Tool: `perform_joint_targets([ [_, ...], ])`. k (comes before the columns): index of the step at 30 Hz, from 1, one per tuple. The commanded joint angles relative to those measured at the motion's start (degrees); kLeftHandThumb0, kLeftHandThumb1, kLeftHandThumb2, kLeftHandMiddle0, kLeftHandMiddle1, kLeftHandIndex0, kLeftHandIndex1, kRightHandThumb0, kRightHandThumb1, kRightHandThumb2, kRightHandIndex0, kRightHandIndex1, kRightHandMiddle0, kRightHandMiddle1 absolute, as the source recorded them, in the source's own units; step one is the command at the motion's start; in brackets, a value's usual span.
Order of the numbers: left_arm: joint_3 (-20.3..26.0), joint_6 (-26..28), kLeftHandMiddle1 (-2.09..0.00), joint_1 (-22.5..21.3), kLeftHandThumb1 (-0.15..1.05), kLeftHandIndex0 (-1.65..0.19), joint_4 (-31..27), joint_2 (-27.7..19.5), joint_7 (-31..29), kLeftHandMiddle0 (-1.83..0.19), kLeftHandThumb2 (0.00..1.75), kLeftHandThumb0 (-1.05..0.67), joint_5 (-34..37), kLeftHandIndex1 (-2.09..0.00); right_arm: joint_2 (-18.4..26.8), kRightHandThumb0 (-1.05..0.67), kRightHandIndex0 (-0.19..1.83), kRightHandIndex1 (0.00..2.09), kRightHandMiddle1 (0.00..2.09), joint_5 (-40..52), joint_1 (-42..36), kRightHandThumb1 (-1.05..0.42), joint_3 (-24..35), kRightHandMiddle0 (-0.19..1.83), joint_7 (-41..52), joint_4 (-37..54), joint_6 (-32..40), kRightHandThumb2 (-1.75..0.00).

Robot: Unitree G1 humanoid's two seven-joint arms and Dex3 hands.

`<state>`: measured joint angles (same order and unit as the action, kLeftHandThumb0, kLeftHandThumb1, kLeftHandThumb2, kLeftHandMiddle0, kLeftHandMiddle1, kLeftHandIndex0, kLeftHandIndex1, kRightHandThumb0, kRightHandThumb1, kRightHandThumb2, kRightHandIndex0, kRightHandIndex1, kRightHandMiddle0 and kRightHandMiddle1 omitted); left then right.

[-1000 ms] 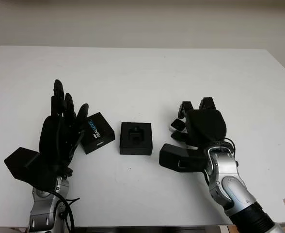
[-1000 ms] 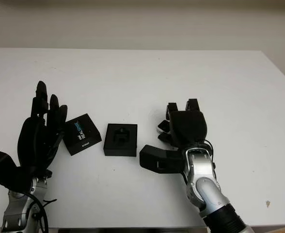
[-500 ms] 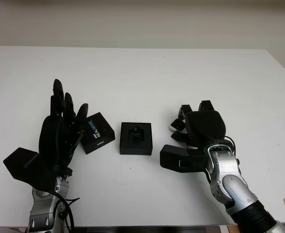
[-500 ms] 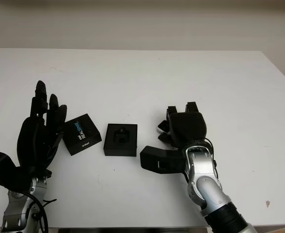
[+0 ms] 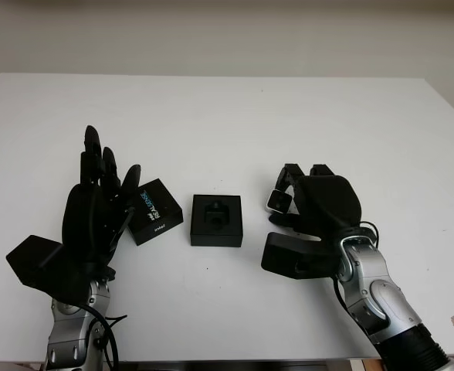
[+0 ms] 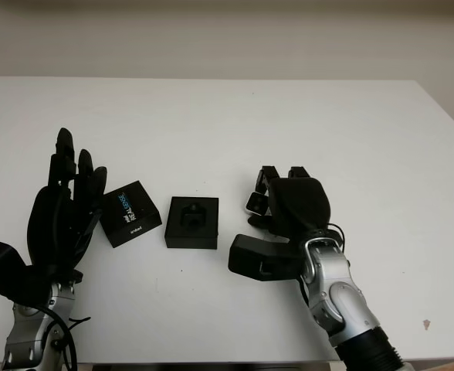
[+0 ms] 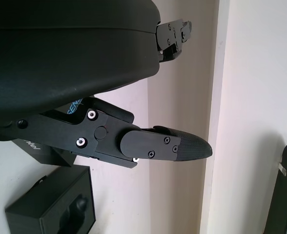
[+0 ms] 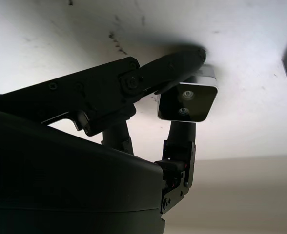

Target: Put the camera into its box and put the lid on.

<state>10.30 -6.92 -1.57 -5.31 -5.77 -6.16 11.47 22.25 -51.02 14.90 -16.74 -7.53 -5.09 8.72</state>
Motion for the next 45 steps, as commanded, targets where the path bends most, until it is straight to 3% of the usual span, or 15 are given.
perform_joint_targets([
  [1, 0.02, -0.63, -0.06, 0.03, 1.05, 0.19, -0.1, 0.14, -0.07, 0.16, 0.25, -0.63, -0.09, -0.02, 0.14, -0.34, 0.3, 2.09, 1.34, 2.3, 0.59, -0.97, 1.39, 0.44, -2.62, -1.54, -2.97, -0.05],
  [11, -0.28, -0.53, -0.06, -0.26, 1.05, 0.19, 0.24, 0.16, 0.11, 0.16, 0.25, -0.62, -0.47, -0.01, -0.16, -0.33, 0.35, 2.09, 1.17, 9.01, 2.3, -0.94, 3.93, 0.53, -6.58, -6.08, -9.93, -0.05],
  [12, -0.33, -0.4, -0.06, -0.3, 1.05, 0.19, 0.14, 0.13, 0.12, 0.16, 0.26, -0.61, -0.55, -0.01, -0.11, -0.33, 0.27, 1.91, 1.18, 13.08, 2.84, -0.95, 5.38, 0.52, -3.8, -5.81, -10.86, -0.05],
  [13, -0.36, -0.32, -0.05, -0.33, 1.05, 0.19, 0.06, 0.11, 0.14, 0.16, 0.26, -0.61, -0.61, 0.0, 0.02, -0.32, 0.18, 1.45, 1.28, 16.04, 3.22, -0.97, 6.39, 0.44, -1.61, -5.57, -11.53, -0.06],
  [15, -0.39, -0.24, -0.05, -0.41, 1.05, 0.19, -0.06, 0.17, 0.04, 0.17, 0.26, -0.6, -0.4, 0.0, 0.64, -0.32, 0.19, 1.03, 1.36, 20.54, 4.54, -0.98, 8.0, 0.39, 2.34, -5.37, -12.35, -0.05],
  [17, -0.45, -0.18, -0.06, -0.56, 1.05, 0.19, -0.14, 0.25, 0.11, 0.16, 0.26, -0.6, -0.38, 0.0, 1.51, -0.33, 0.24, 0.7, 1.4, 23.14, 6.23, -0.97, 9.13, 0.39, 5.28, -5.6, -12.93, -0.05],
  [20, -0.57, -0.02, -0.06, -0.65, 1.05, 0.19, -0.28, 0.41, 0.35, 0.16, 0.25, -0.61, -0.46, 0.0, 1.96, -0.35, 0.29, 0.45, 1.42, 26.34, 8.43, -0.99, 10.58, 0.39, 9.39, -5.5, -11.74, -0.06],
  [30, -1.26, -0.1, -0.05, -0.2, 1.05, 0.19, -0.67, 0.63, 0.86, 0.16, 0.25, -0.62, -0.89, -0.01, 2.27, -0.37, 0.32, 0.24, 1.48, 30.0, 11.29, -1.03, 11.16, 0.34, 18.93, -3.63, -6.59, -0.05],
  [45, -3.13, 0.85, -0.05, -0.52, 1.05, 0.19, -1.59, 2.37, 2.62, 0.17, 0.27, -0.61, -2.5, 0.0, 0.03, -0.39, 0.41, 0.18, 1.72, 32.66, 16.37, -1.01, 8.84, 0.36, 29.32, 3.96, 5.31, -0.05],
])
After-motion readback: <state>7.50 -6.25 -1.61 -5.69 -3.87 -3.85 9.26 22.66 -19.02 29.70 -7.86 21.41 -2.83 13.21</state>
